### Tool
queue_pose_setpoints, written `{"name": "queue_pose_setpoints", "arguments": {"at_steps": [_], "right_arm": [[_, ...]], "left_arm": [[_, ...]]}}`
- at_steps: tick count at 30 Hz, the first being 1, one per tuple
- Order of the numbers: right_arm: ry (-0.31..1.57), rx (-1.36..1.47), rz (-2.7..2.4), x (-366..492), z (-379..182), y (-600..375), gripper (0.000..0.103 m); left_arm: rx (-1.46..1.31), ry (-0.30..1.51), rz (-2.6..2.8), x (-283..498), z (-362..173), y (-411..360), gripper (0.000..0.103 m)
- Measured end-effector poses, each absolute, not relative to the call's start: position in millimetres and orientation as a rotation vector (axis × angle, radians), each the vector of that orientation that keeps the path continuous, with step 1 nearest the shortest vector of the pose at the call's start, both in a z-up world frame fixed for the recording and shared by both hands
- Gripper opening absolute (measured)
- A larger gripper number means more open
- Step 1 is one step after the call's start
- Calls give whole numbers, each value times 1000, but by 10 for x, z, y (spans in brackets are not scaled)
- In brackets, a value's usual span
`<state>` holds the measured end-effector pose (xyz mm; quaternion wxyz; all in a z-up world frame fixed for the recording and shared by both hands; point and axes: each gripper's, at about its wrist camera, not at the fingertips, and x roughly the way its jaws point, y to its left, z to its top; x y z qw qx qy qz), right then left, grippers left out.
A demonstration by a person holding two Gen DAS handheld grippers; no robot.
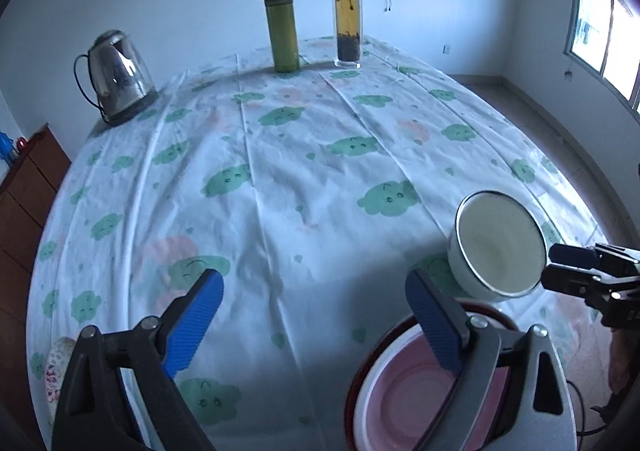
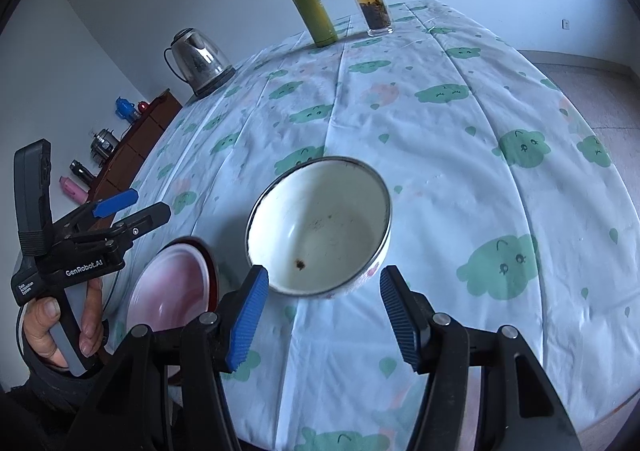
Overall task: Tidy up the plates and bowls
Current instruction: 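Move both tools toward the cream enamel bowl, then close both grippers on the rim of the cream enamel bowl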
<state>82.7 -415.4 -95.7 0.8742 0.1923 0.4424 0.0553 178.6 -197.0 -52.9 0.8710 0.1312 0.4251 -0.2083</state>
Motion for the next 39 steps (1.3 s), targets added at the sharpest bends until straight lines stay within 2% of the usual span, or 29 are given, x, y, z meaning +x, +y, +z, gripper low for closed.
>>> {"name": "queue_pose_setpoints", "arguments": {"at_steps": [18,22,24,28,29,33,35,39], "right_arm": [[926,431,63,1124,-973,-4293,61],[930,427,61,1170,-973,-4296,60],[935,426,55,1183,-983,-4300,53],[947,430,56,1202,-1033,-4319,50],[950,430,57,1205,-1047,-4326,44],[956,438,68,1214,-1090,-4341,37],[957,423,66,1217,-1090,-4335,33],[958,423,71,1214,-1101,-4359,24]], "left_arm": [[217,1032,-595,2011,-486,-2363,92],[231,1075,-640,2026,-529,-2526,75],[259,1086,-644,2019,-568,-2612,65],[300,1123,-673,2000,-665,-2773,53],[310,1140,-677,2000,-706,-2808,47],[335,1176,-692,2001,-811,-2919,37],[347,1184,-696,1996,-837,-2963,27],[377,1186,-708,1963,-882,-3047,19]]}}
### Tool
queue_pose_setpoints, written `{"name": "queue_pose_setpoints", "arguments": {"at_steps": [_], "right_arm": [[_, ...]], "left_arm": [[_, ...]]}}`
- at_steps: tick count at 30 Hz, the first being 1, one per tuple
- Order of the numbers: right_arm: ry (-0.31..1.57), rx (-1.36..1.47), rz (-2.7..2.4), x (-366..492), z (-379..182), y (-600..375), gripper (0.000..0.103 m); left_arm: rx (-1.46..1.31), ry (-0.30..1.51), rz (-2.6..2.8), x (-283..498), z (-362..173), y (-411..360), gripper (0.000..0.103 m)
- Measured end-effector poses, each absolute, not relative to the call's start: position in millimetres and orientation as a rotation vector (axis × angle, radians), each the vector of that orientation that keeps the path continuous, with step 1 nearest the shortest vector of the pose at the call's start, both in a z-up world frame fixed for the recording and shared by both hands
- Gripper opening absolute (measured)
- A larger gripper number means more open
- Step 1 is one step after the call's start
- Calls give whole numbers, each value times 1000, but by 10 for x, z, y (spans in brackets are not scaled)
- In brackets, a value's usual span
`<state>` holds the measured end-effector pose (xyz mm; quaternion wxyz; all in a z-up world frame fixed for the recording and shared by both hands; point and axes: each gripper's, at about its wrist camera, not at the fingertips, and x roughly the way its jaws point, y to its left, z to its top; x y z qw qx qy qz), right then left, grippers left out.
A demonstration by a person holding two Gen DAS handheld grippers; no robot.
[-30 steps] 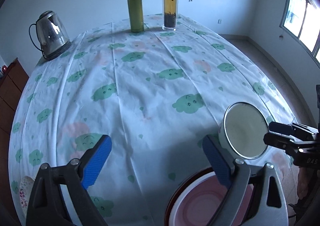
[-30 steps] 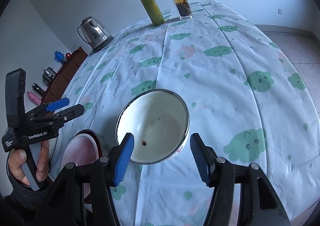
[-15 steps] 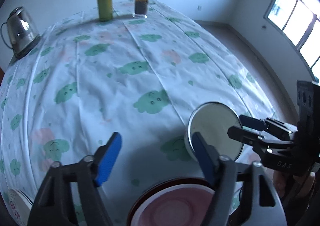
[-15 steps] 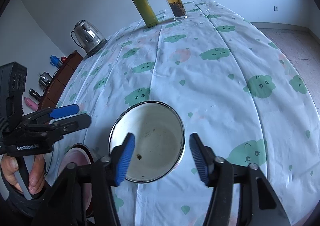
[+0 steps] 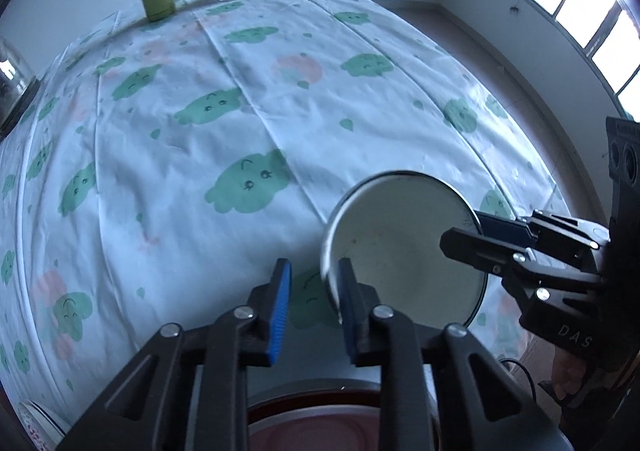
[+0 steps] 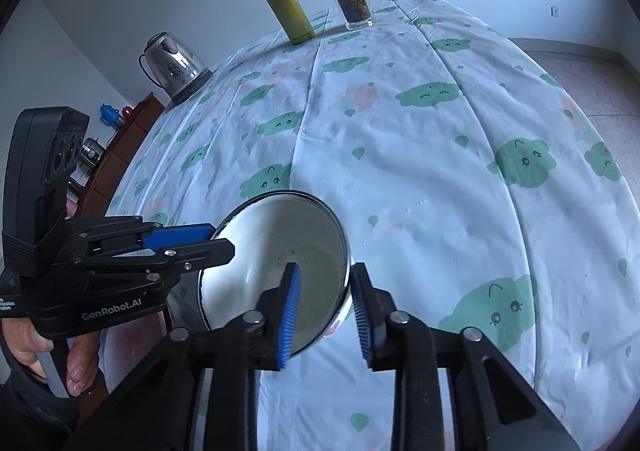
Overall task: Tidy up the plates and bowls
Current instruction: 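Close both grippers on the rim of the cream enamel bowl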
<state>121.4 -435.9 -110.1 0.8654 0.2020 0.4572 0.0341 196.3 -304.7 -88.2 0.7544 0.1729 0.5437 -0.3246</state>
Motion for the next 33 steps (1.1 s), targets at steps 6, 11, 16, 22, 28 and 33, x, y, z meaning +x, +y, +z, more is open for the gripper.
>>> {"name": "queue_pose_setpoints", "arguments": {"at_steps": [6,11,16,22,28,33], "right_arm": [[960,415,83,1207,-1119,-4327,18],[957,429,82,1201,-1117,-4336,18],[957,418,81,1221,-1083,-4297,18],[955,437,93,1258,-1062,-4309,18],[953,438,97,1287,-1017,-4291,18],[946,430,103,1300,-933,-4268,18]], "left_arm": [[388,1186,-708,1940,-923,-3099,15],[367,1184,-707,1939,-903,-3079,15],[366,1174,-691,1957,-902,-3054,15],[387,1152,-682,1960,-915,-3051,15],[369,1130,-676,1982,-855,-3015,15],[343,1115,-682,1976,-768,-2965,15]]}}
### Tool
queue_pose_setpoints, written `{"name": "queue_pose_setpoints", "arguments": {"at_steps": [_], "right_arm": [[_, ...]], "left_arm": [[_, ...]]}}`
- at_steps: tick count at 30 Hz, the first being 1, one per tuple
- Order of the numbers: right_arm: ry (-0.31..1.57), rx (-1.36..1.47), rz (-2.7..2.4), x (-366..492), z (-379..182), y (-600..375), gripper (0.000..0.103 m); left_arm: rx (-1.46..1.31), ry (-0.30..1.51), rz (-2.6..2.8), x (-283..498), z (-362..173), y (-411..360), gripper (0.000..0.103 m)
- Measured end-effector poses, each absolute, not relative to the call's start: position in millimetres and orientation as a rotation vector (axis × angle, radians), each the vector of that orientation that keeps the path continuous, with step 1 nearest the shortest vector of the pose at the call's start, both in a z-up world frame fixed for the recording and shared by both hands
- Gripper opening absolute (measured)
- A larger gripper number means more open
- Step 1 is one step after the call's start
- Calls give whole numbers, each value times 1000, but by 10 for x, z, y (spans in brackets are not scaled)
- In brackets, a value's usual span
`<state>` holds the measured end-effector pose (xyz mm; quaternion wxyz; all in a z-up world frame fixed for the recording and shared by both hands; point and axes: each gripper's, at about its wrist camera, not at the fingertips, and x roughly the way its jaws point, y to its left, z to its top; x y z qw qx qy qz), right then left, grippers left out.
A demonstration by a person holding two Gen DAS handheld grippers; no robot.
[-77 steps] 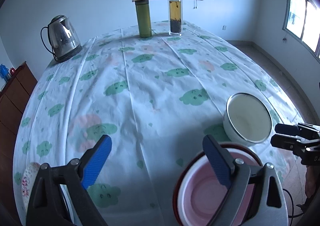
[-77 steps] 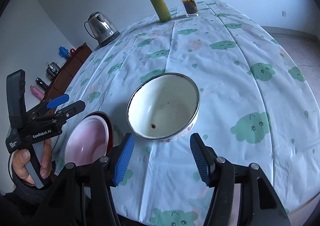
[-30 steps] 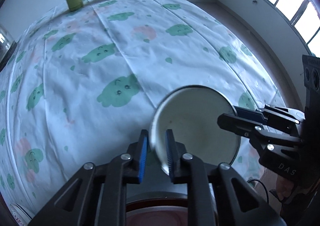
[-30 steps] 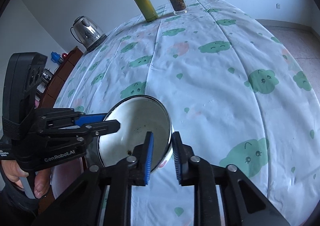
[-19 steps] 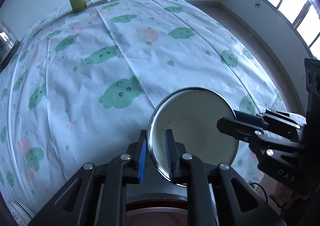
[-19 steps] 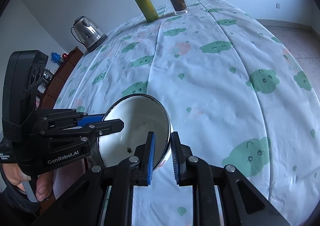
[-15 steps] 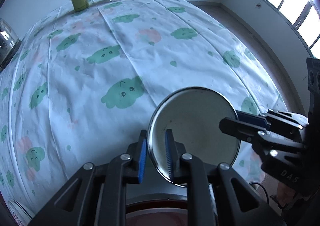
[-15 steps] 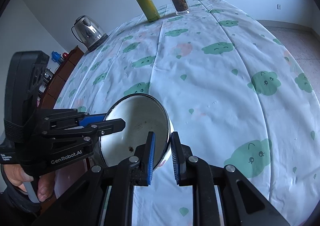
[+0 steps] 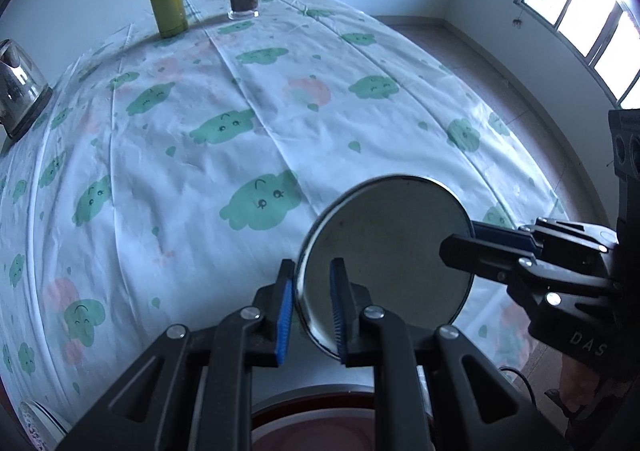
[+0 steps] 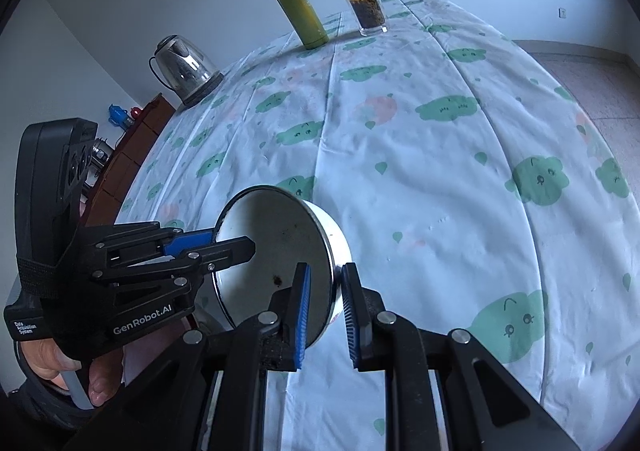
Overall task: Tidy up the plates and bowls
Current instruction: 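Close both grippers on the rim of the cream enamel bowl, then lift the enamel bowl with both grippers and carry it over the pink bowl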
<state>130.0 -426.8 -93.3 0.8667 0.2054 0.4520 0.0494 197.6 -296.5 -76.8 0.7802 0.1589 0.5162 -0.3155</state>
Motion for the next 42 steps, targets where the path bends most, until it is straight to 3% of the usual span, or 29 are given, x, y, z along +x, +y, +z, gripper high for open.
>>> {"name": "queue_pose_setpoints", "arguments": {"at_steps": [28,42], "right_arm": [[884,354,156,1137,-304,-3962,18],[905,328,204,942,-225,-3676,18]], "left_arm": [[298,976,-674,1731,-169,-2563,15],[289,961,-658,1492,-112,-2267,15]]}}
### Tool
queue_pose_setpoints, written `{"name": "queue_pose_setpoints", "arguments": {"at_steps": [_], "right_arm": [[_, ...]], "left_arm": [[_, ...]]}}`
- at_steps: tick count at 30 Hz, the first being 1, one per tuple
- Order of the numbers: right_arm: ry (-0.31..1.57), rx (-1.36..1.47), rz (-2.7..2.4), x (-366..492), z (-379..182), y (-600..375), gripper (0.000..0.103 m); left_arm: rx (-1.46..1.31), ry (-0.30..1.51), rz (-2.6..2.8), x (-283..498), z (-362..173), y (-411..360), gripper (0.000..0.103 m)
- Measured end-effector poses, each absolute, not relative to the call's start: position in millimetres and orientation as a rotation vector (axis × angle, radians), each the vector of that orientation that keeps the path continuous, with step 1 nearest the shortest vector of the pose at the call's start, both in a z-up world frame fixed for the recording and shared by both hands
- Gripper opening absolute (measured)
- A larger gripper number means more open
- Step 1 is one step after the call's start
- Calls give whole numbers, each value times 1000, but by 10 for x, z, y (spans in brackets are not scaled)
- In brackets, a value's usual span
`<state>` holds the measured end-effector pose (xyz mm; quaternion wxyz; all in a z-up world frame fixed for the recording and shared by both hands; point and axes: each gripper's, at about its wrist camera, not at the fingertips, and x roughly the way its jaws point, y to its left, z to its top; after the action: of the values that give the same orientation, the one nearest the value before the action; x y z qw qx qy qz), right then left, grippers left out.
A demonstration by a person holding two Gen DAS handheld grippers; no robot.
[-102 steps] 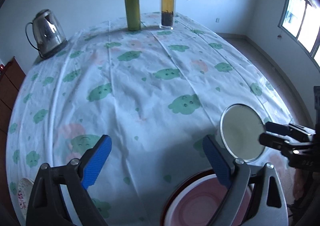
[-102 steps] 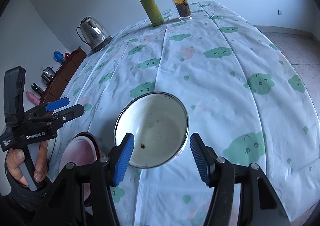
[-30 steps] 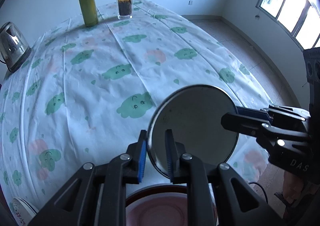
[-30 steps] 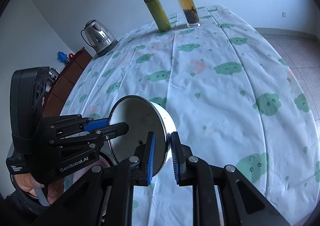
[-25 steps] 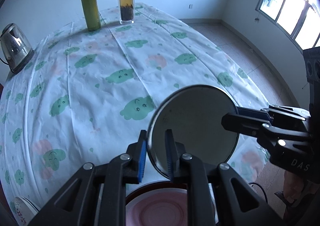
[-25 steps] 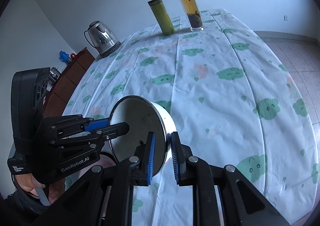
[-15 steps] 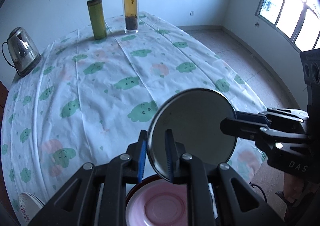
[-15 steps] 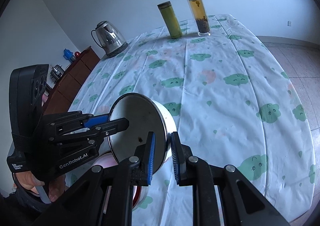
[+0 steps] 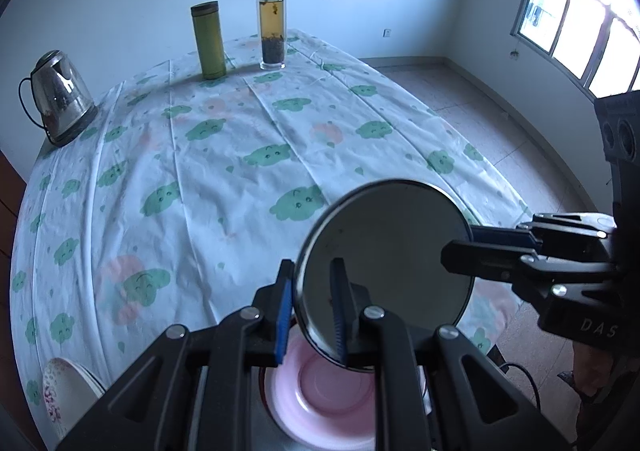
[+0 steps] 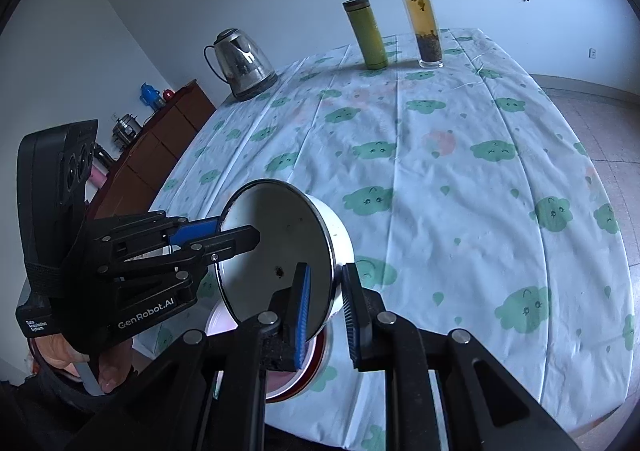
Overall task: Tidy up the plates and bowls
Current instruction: 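Lift the enamel bowl with both grippers and carry it over the pink bowl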
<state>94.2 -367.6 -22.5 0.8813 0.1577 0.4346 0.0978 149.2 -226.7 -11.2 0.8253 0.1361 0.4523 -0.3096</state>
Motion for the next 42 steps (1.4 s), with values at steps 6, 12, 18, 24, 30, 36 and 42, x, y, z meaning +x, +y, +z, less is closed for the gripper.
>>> {"name": "queue_pose_setpoints", "arguments": {"at_steps": [6,12,18,24,30,36,42], "right_arm": [[915,319,219,885,-225,-3561,18],[939,306,228,857,-282,-3461,18],[964,302,244,831,-347,-3369,18],[984,299,257,804,-397,-3300,18],[984,287,257,755,-376,-3273,18],[986,279,255,717,-356,-3259,18],[993,279,260,660,-381,-3240,18]], "left_arm": [[289,970,-652,1397,-157,-2154,18],[286,972,-647,1327,-187,-2060,18],[286,963,-646,1257,-160,-1967,18],[286,960,-643,1219,-165,-1923,18],[281,982,-640,1178,-256,-1886,18],[284,987,-642,1112,-281,-1874,18],[285,985,-640,1079,-292,-1870,18]]}}
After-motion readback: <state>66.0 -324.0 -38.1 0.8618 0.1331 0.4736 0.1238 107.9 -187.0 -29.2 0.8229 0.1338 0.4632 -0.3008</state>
